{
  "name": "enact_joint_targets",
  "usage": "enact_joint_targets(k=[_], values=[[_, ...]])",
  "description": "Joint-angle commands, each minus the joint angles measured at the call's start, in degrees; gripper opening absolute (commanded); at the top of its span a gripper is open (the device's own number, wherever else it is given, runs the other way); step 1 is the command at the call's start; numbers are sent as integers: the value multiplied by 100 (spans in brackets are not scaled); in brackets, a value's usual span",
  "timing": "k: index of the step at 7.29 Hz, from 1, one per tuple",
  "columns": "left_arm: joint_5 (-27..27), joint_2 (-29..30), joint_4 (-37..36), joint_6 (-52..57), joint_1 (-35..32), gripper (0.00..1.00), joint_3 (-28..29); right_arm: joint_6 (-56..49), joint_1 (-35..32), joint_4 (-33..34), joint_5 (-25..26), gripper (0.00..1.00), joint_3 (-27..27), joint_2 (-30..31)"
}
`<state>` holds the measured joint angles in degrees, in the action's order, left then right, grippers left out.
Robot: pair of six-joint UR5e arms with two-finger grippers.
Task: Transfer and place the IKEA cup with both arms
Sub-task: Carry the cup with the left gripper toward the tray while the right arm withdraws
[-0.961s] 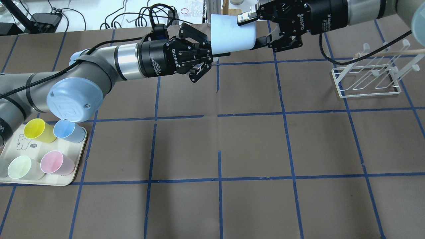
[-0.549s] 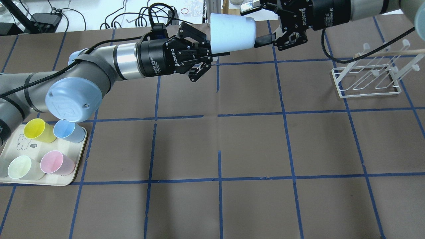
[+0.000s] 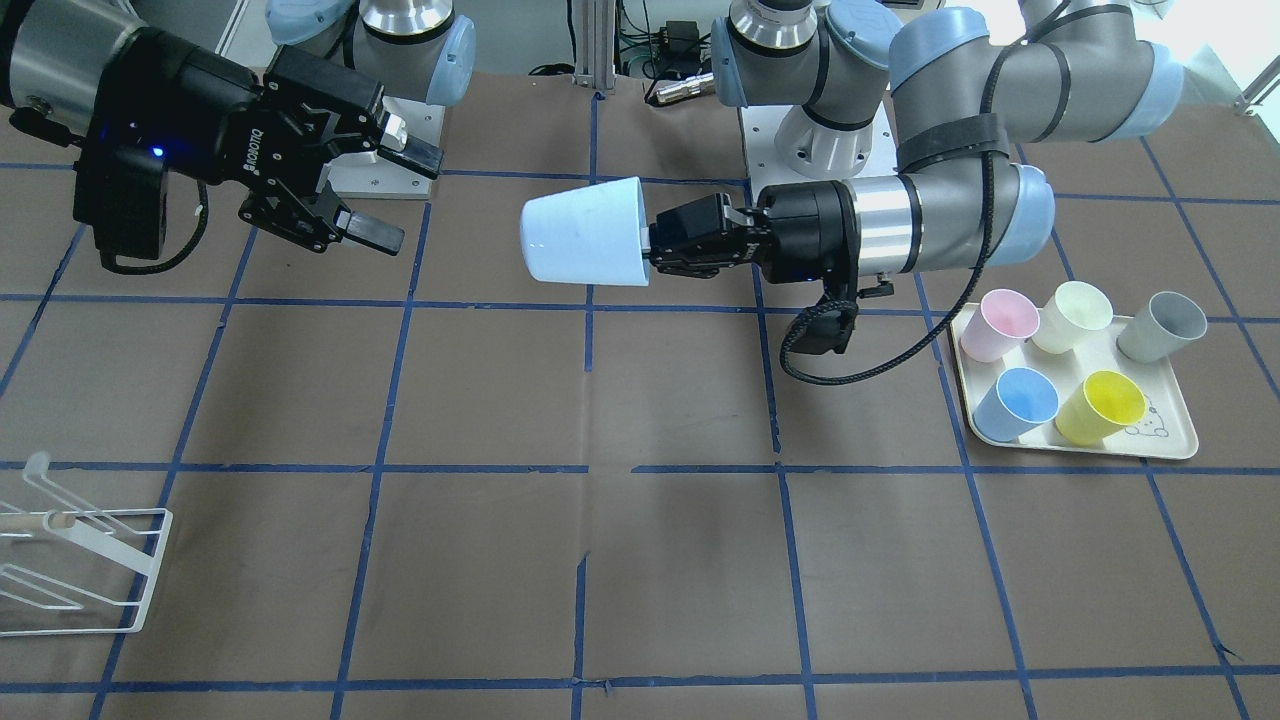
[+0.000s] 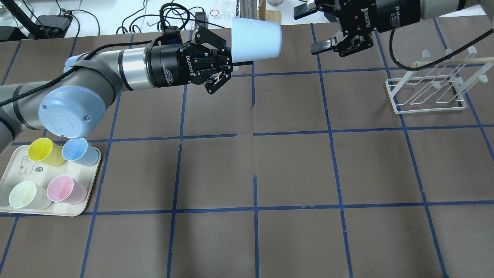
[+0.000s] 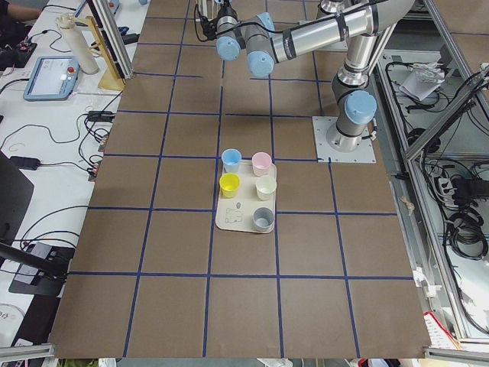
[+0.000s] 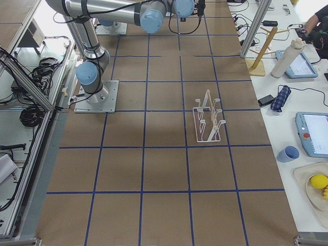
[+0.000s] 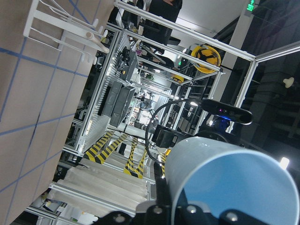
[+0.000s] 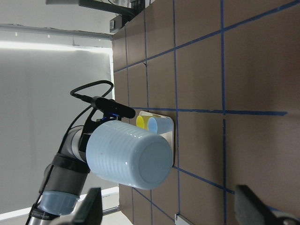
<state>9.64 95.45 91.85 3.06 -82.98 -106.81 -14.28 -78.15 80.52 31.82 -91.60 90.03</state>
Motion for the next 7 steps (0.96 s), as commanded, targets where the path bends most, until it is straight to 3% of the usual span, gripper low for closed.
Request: enact_joint_targets(k=[1, 3, 5, 6, 7], values=[[1743, -17, -140, 62, 631, 0, 20, 13, -59, 25, 1365, 100, -25, 49], [3596, 43, -490, 89, 1037, 0, 151, 73, -86, 68, 2761, 100, -60, 14], [5557, 18, -1044, 307, 1248, 0, 169, 669, -321, 672, 3179, 100, -7, -99], [6175, -17, -1168, 822, 1423, 0, 239, 907, -689, 1006, 3982, 100, 45, -109], [6668, 9, -1074, 1219, 1686, 0, 605, 1057, -840, 957, 4442, 100, 194, -109]])
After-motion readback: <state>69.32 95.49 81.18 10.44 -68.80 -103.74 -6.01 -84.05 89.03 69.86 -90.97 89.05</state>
